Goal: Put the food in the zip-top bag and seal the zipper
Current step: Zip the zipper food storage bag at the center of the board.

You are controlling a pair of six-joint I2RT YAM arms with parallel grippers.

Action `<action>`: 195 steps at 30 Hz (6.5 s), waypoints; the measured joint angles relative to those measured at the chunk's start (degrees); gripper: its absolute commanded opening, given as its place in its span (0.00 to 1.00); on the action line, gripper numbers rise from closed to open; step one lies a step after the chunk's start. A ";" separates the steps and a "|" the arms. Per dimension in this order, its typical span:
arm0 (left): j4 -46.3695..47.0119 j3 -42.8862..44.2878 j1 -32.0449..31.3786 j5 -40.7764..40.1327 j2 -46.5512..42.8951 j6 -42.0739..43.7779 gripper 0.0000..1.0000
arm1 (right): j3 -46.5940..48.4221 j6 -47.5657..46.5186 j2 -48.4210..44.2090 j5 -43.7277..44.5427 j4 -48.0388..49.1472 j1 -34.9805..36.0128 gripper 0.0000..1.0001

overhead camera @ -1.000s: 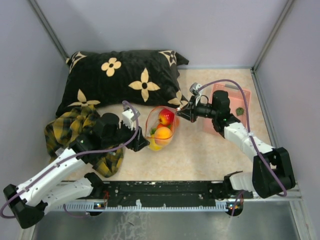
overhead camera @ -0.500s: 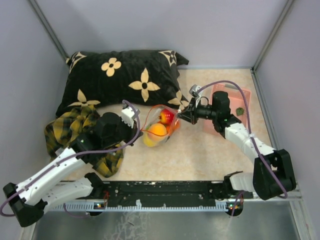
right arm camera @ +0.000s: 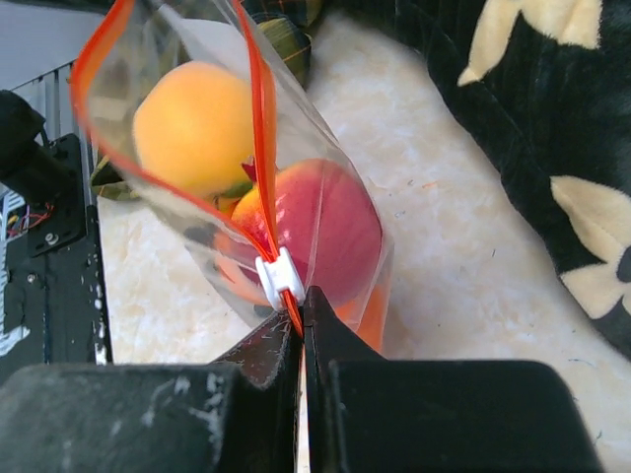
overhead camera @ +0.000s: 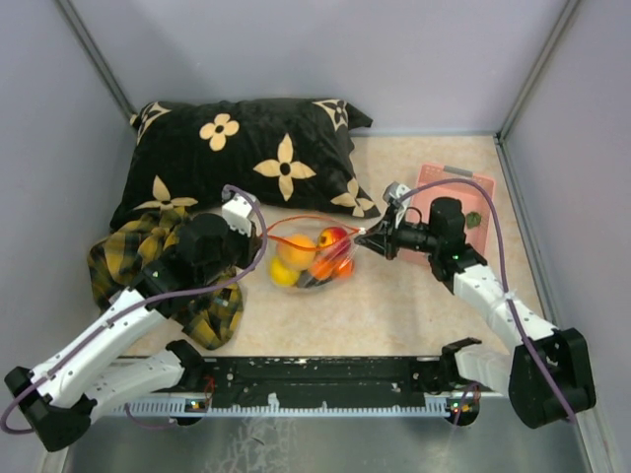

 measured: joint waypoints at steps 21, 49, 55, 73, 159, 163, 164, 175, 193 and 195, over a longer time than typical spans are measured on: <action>2.95 0.00 15.08 18.64 4.11 1.88 0.00 | -10.73 4.50 -6.86 -2.51 19.67 0.55 0.32; 1.20 5.18 16.11 10.45 7.37 1.60 0.42 | -7.08 2.38 -4.17 -2.95 15.63 0.61 0.00; 1.20 9.57 16.11 18.16 7.72 5.20 0.49 | -4.83 2.10 -3.58 -1.88 11.69 0.61 0.00; 5.77 27.34 -0.04 38.69 29.68 11.72 0.57 | -0.13 -2.21 -2.43 -3.93 1.70 0.61 0.00; -11.58 28.15 1.70 32.26 30.38 24.24 0.00 | 7.63 -9.55 -9.90 0.17 -12.13 4.63 0.60; -11.41 27.87 1.57 33.38 30.38 24.24 0.00 | 11.58 -13.66 -6.23 0.46 -13.81 6.34 0.60; -11.37 27.82 1.57 33.53 30.38 24.24 0.00 | 12.55 -14.95 -5.14 0.55 -14.64 6.47 0.60; -11.04 27.52 1.57 35.10 30.38 24.22 0.00 | 20.90 -27.85 4.28 0.09 -25.59 11.50 0.50; -9.55 26.18 1.33 34.67 29.03 24.22 0.00 | 23.06 -32.20 8.94 4.57 -31.89 10.49 0.00; -9.16 26.03 1.31 34.16 28.30 24.22 0.00 | 22.75 -30.95 7.19 5.18 -31.74 8.83 0.00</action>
